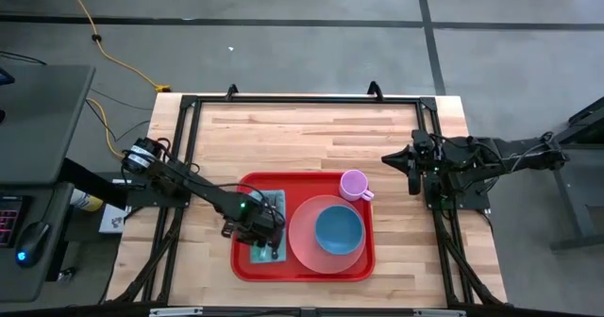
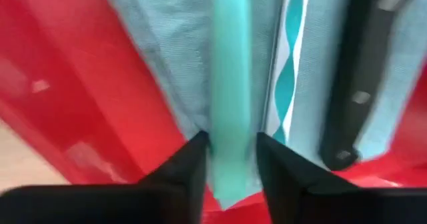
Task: Set up tray
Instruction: Return to Home Position
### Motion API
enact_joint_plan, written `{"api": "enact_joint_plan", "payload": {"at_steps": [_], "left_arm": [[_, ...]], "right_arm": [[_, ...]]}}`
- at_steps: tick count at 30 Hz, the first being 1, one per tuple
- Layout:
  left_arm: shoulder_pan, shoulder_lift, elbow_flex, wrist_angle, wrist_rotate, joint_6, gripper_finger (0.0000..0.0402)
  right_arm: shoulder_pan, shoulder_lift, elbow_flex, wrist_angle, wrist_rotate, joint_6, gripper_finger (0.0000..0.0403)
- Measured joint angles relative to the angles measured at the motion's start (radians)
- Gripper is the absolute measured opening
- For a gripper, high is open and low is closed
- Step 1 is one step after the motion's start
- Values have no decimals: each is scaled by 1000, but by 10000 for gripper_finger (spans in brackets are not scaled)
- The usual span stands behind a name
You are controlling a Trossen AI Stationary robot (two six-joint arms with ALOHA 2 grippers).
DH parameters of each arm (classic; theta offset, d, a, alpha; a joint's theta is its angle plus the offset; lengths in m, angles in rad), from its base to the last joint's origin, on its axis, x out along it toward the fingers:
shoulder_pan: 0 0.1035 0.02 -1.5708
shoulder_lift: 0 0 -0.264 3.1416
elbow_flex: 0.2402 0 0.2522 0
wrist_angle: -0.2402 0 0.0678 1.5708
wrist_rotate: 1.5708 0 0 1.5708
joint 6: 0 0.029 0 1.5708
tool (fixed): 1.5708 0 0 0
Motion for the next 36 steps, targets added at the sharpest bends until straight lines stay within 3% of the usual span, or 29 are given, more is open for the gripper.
{"api": "enact_joint_plan", "payload": {"at_steps": [4,8,16,25,30,36], "left_arm": [[0,0,0,36,-8,0,214],[0,0,0,47,-20,0,248],[0,0,9,64,-35,0,260],[0,-3,106,-186,-83,20,261],[0,-4,187,-364,-206,40,262],[1,-6,278,-489,-470,133,262]], "right_arm": [[0,0,0,-1,-3,0,0],[0,0,0,0,-21,0,0],[0,0,0,0,-24,-1,0],[0,0,0,0,-24,-3,0],[0,0,0,-1,-25,-4,0],[0,0,0,0,-24,-18,0]]}}
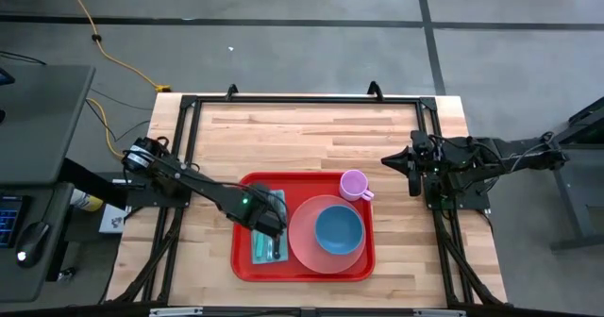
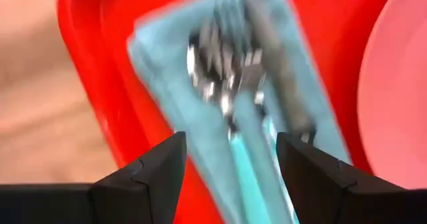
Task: Set up tray
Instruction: Return to Home Position
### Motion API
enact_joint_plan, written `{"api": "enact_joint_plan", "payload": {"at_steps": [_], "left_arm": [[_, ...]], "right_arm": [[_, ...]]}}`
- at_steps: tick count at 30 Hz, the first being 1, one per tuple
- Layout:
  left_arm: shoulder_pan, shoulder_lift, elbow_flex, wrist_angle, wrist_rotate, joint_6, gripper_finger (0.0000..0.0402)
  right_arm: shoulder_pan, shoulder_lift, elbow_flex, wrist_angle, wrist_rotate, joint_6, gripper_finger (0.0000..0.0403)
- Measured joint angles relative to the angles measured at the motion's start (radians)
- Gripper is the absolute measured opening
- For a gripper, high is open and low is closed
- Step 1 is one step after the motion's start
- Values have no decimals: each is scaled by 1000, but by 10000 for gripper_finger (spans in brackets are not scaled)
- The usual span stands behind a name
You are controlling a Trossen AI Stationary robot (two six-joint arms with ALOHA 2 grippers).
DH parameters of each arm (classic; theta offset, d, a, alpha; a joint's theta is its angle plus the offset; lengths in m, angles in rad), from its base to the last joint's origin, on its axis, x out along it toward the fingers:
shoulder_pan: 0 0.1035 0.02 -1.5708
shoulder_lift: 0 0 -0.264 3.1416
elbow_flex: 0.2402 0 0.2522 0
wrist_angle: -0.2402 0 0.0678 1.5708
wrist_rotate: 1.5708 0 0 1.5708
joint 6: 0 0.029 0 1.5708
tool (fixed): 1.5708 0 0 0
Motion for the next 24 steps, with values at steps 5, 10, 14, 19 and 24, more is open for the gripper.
{"api": "enact_joint_plan", "payload": {"at_steps": [5,10,14,19,24], "left_arm": [[9,0,8,30,-166,85,262],[57,-4,8,236,-320,363,262],[138,-38,8,489,-344,680,262],[238,-109,8,578,-371,928,262],[312,-224,7,516,-380,1114,262]], "right_arm": [[0,0,0,0,0,0,0],[0,0,0,2,0,1,0],[0,0,0,17,0,2,0],[0,-44,0,23,1,26,0],[0,-189,0,9,8,7,0]]}}
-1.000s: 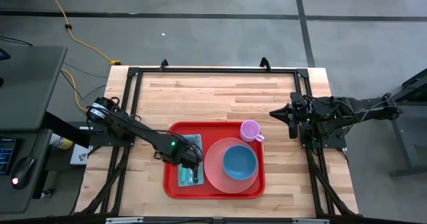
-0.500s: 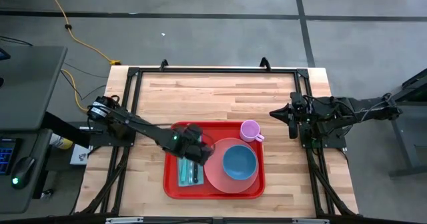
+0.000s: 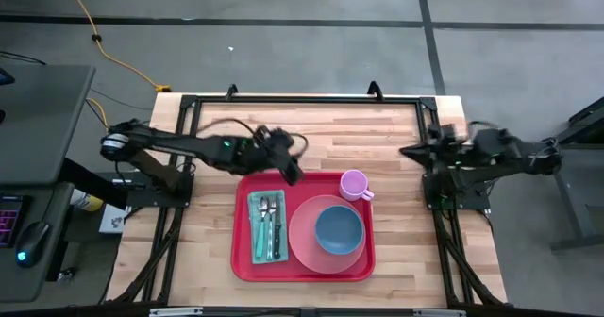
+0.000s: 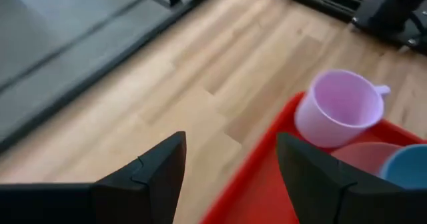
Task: Set up tray
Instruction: Return to Home Position
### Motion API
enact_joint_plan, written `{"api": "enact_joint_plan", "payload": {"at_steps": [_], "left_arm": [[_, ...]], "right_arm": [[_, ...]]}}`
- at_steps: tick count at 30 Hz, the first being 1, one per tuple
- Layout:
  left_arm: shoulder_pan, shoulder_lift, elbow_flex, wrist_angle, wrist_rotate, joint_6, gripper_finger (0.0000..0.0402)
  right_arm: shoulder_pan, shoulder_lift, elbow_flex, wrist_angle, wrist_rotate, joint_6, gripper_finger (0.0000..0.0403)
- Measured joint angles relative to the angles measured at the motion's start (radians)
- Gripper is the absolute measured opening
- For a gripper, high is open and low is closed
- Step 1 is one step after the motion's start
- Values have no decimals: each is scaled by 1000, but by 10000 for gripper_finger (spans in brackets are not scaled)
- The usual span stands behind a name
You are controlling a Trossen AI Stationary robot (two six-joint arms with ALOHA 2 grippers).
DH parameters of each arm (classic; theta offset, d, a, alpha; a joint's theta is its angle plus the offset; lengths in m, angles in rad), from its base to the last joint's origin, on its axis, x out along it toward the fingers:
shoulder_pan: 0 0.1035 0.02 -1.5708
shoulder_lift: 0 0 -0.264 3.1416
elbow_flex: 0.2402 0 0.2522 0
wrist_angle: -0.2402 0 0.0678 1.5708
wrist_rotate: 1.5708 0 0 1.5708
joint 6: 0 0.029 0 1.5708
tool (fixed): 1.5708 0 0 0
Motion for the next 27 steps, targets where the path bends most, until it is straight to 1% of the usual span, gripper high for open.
{"api": "enact_joint_plan", "payload": {"at_steps": [6,10,12,14,20,23,27], "left_arm": [[57,-169,-2,-51,-17,192,262],[54,-289,-2,-137,-108,274,262],[54,-360,-2,-211,-155,282,262],[55,-428,-2,-273,-181,295,262],[54,-590,-12,-353,-180,398,262],[54,-674,-70,-340,-137,445,262],[53,-805,-206,-335,-116,440,262]], "right_arm": [[0,-209,2,-4,16,-12,0],[0,-284,1,-6,47,-8,0],[0,-304,5,0,53,-9,0],[0,-310,13,-1,49,-12,0],[0,-310,74,-13,44,-83,0],[0,-309,116,-33,42,-105,0],[0,-310,176,-71,45,-117,0]]}}
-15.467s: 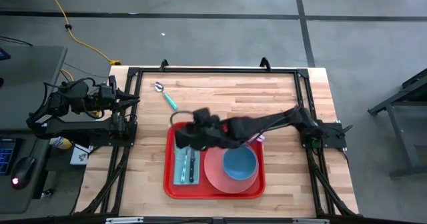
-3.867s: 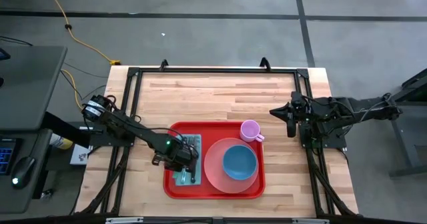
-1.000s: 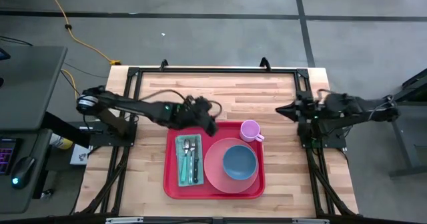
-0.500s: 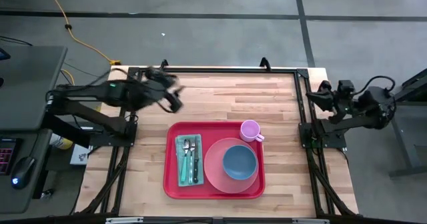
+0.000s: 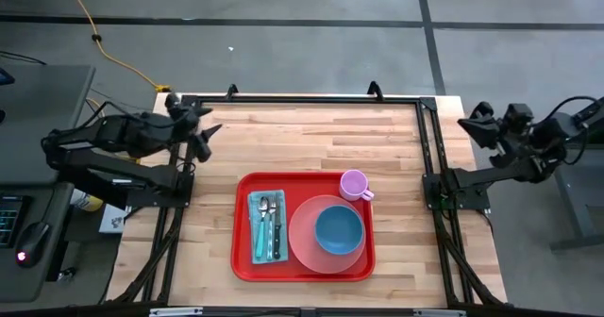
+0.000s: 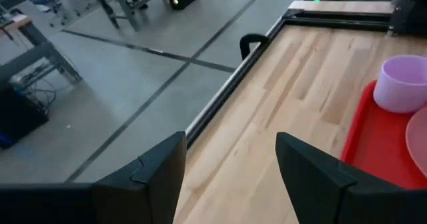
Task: Set up tray
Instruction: Return to Home Position
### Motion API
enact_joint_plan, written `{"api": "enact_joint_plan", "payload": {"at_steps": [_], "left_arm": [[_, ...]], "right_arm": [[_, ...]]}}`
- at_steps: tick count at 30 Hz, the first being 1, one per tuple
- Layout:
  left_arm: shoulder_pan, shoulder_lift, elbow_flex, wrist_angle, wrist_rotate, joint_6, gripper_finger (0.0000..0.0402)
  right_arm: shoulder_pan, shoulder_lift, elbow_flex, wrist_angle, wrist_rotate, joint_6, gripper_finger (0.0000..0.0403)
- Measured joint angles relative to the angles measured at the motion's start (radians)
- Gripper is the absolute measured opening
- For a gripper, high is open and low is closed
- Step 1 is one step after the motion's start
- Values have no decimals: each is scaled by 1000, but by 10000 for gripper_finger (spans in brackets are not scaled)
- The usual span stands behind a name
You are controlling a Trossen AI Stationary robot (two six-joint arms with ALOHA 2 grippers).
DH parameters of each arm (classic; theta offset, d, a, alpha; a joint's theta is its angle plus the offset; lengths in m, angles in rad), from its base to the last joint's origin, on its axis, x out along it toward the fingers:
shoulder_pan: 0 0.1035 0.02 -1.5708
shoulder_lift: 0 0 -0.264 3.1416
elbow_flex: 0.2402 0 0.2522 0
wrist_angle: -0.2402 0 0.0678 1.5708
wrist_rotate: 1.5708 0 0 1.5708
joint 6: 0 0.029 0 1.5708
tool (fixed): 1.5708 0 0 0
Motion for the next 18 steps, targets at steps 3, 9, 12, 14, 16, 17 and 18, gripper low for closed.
{"api": "enact_joint_plan", "payload": {"at_steps": [3,9,12,14,16,17,18], "left_arm": [[0,-137,-129,48,22,-17,262],[0,-460,-366,156,104,6,262],[0,-593,-429,211,182,68,262],[0,-666,-457,209,210,91,262],[0,-715,-479,204,226,109,262],[0,-713,-481,191,236,115,262],[1,-711,-477,178,245,121,262]], "right_arm": [[0,0,33,-27,7,-1,0],[-1,0,48,-57,110,30,0],[-1,0,33,-54,152,63,0],[-1,0,13,-37,131,55,0],[-1,0,-14,18,95,37,0],[-1,0,-31,62,76,17,0],[-1,0,-51,113,57,-8,0]]}}
